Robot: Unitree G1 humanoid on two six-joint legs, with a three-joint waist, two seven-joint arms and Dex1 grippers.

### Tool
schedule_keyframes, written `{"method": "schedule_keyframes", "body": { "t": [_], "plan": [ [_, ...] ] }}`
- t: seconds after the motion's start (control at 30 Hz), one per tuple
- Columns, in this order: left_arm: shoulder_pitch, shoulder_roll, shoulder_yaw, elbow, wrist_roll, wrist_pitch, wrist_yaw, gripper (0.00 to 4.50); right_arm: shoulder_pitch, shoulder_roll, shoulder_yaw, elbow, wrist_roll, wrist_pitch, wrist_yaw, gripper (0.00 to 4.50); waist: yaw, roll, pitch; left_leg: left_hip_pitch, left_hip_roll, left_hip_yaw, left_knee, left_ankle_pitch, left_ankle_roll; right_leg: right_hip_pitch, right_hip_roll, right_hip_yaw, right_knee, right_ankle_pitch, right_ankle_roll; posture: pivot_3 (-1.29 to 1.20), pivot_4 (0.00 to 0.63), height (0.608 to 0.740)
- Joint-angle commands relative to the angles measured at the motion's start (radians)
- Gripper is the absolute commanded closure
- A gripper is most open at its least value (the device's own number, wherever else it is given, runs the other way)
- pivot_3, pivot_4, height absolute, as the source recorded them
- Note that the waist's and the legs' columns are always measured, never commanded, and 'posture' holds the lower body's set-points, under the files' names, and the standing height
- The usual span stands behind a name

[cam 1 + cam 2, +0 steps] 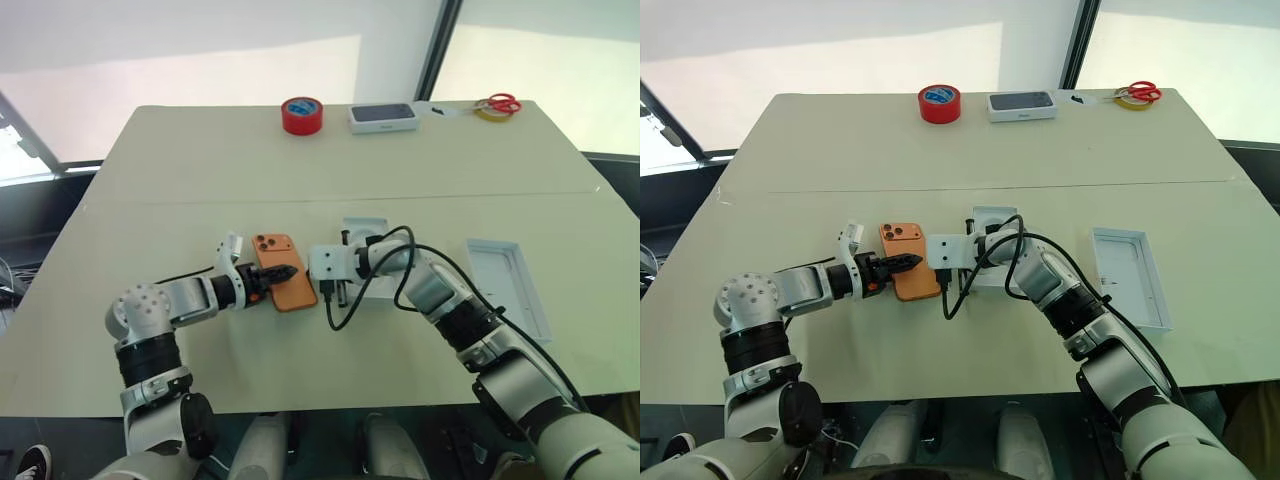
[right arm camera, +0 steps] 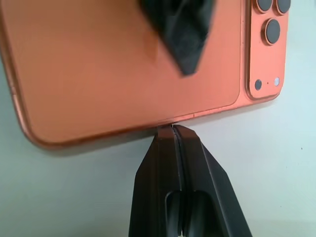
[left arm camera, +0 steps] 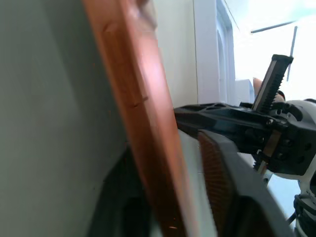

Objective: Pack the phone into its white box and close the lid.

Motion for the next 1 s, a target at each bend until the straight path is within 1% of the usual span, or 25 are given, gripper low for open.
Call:
{"method": "schedule_keyframes", "body": {
  "t": [0.03,0.13,0.17,0.23,0.27,0.3,0.33,0.37,0.4,0.43,0.5,0.57,0.63,0.73,0.83,1.0],
  "plan": [
    [-0.019,-0.013,0.046,0.016,-0.021,0.004,0.001,4.47,-0.010,0.003,-0.016,-0.021,0.008,0.001,-0.009,4.50,0.000,0.000,0.000,0.001,0.000,0.000,0.000,0.000,0.000,0.000,0.000,0.000,0.000,0.000,0.000,0.00,0.150,0.738],
    [-0.015,-0.002,0.055,0.017,-0.030,0.009,-0.014,4.47,-0.010,0.017,-0.049,-0.044,0.040,0.018,-0.023,4.50,-0.001,0.000,0.000,0.000,0.000,0.000,0.000,0.000,0.000,0.000,0.000,0.000,0.000,0.000,0.000,0.00,0.150,0.738],
    [-0.020,-0.001,0.071,0.019,-0.037,0.014,-0.014,4.47,-0.007,0.027,-0.079,-0.067,0.080,0.021,-0.024,4.50,-0.001,0.000,0.000,0.000,0.000,0.000,0.000,0.000,0.000,0.000,0.000,0.000,-0.001,0.000,0.000,0.00,0.150,0.738],
    [-0.025,0.013,0.082,0.016,-0.046,0.010,-0.026,4.47,-0.005,0.059,-0.162,-0.111,0.196,0.095,-0.006,4.50,-0.001,-0.001,0.001,-0.001,0.000,0.000,-0.001,0.000,0.000,0.000,0.000,0.000,-0.001,0.000,0.000,0.00,0.150,0.738],
    [-0.030,0.025,0.087,0.017,-0.058,0.012,-0.043,4.47,-0.002,0.062,-0.221,-0.137,0.288,0.140,0.031,4.50,-0.001,-0.001,0.001,-0.001,0.000,0.000,-0.001,0.000,0.000,-0.001,0.000,0.000,-0.001,0.000,0.000,0.00,0.150,0.738],
    [-0.030,0.039,0.078,0.012,-0.063,0.007,-0.062,4.49,0.003,0.061,-0.274,-0.164,0.385,0.205,0.081,4.25,-0.003,-0.001,0.001,-0.001,0.000,0.000,-0.001,0.000,0.000,-0.001,0.000,0.000,-0.001,0.000,0.000,0.00,0.150,0.738],
    [-0.025,0.053,0.063,0.000,-0.065,-0.013,-0.083,4.50,0.017,0.045,-0.310,-0.200,0.460,0.230,0.131,3.97,-0.002,-0.001,0.001,-0.003,0.001,0.000,-0.001,0.000,0.000,-0.001,0.000,0.000,0.000,0.000,0.000,0.00,0.150,0.738],
    [-0.023,0.063,0.055,-0.008,-0.068,-0.027,-0.101,4.50,0.035,0.020,-0.317,-0.227,0.473,0.235,0.151,3.63,-0.001,-0.001,0.002,-0.004,0.001,0.000,-0.001,0.000,0.000,-0.001,0.000,0.000,0.000,0.000,0.000,0.00,0.150,0.738],
    [-0.018,0.078,0.034,-0.019,-0.069,-0.040,-0.127,4.50,0.058,-0.013,-0.308,-0.252,0.453,0.213,0.155,3.12,0.003,-0.001,0.002,-0.005,0.001,0.000,-0.001,0.000,0.000,-0.005,0.000,0.000,0.000,0.000,0.000,0.00,0.150,0.738],
    [-0.007,0.096,0.000,-0.040,-0.059,-0.065,-0.154,4.50,0.087,-0.052,-0.296,-0.287,0.443,0.206,0.170,2.67,0.006,-0.002,0.001,-0.006,0.001,-0.001,-0.001,0.000,0.000,-0.005,0.000,-0.001,-0.001,0.000,0.000,0.00,0.150,0.738],
    [0.002,0.119,-0.044,-0.059,-0.056,-0.091,-0.190,4.50,0.152,-0.135,-0.274,-0.363,0.450,0.199,0.223,1.60,0.007,-0.002,0.001,-0.008,0.001,0.000,-0.002,0.000,0.000,-0.005,-0.001,-0.001,-0.005,0.000,-0.001,0.00,0.150,0.738],
    [0.010,0.144,-0.079,-0.067,-0.060,-0.108,-0.230,4.50,0.219,-0.210,-0.267,-0.417,0.435,0.170,0.242,1.60,0.006,-0.002,0.001,-0.013,0.000,0.000,-0.002,0.000,0.000,-0.007,-0.001,-0.001,-0.010,0.000,-0.004,0.00,0.150,0.738],
    [0.011,0.153,-0.088,-0.059,-0.078,-0.109,-0.261,4.50,0.272,-0.251,-0.280,-0.449,0.429,0.153,0.227,1.60,0.003,-0.001,0.001,-0.017,-0.001,0.001,-0.002,0.000,0.001,-0.012,-0.002,0.000,-0.010,0.001,-0.003,0.00,0.150,0.738],
    [0.009,0.155,-0.100,-0.055,-0.086,-0.119,-0.281,4.50,0.344,-0.318,-0.278,-0.440,0.387,0.066,0.218,1.60,0.001,-0.001,0.001,-0.019,0.000,0.001,-0.002,0.000,0.001,-0.014,-0.001,0.000,-0.010,0.001,-0.002,0.00,0.150,0.738],
    [0.010,0.152,-0.121,-0.054,-0.084,-0.134,-0.284,4.50,0.377,-0.339,-0.272,-0.412,0.370,0.018,0.198,1.60,0.003,-0.002,0.002,-0.019,0.002,0.000,-0.003,0.000,0.000,-0.014,0.000,0.000,-0.010,0.001,-0.002,0.00,0.150,0.738],
    [0.005,0.155,-0.151,-0.044,-0.076,-0.161,-0.284,4.50,0.390,-0.348,-0.267,-0.368,0.342,-0.029,0.173,1.60,0.005,-0.002,0.002,-0.018,0.001,0.001,-0.001,0.000,0.001,-0.013,0.000,0.000,-0.010,0.000,-0.005,0.00,0.150,0.738]
  ]
}}
